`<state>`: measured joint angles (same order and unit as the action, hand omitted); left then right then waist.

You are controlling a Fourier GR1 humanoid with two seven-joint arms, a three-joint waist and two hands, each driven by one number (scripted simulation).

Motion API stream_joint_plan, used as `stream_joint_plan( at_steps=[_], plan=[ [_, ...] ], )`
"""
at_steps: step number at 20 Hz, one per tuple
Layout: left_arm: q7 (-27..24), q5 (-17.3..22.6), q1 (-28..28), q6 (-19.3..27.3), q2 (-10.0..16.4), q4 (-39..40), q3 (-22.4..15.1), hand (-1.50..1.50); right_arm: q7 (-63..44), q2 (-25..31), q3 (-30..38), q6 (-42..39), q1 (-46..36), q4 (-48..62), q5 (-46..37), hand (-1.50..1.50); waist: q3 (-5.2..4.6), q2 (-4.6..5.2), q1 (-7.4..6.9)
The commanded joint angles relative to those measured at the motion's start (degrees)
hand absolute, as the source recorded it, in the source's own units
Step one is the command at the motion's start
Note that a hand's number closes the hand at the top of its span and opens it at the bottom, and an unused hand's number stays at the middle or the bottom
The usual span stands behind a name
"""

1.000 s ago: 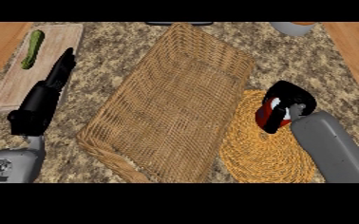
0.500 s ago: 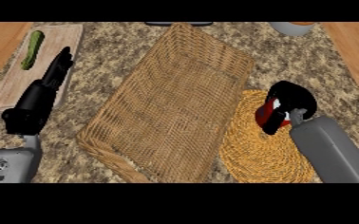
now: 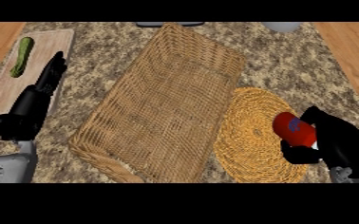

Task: Pick the can from the placemat and place it in the basket

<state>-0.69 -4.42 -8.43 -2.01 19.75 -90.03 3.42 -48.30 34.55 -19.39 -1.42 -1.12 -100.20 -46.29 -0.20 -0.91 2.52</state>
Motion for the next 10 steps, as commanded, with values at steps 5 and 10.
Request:
stream_joint_plan(
  at_steps=[5,10],
  plan=[
    [-0.49,-0.09,1.83,-0.15,-0.64,-0.5,-0.29,0.0,1.76,-1.81,9.8,12.22,-0.48,-22.86,3.81,1.5,0.19,-0.06,-0.11],
    [1.43,-0.14,-1.1,-0.68,0.3,-1.11,0.24,0.0,-3.23,-1.95,10.49,7.7,-1.97,-39.81,6.53,1.5,0.12,0.35,-1.07]
  ],
)
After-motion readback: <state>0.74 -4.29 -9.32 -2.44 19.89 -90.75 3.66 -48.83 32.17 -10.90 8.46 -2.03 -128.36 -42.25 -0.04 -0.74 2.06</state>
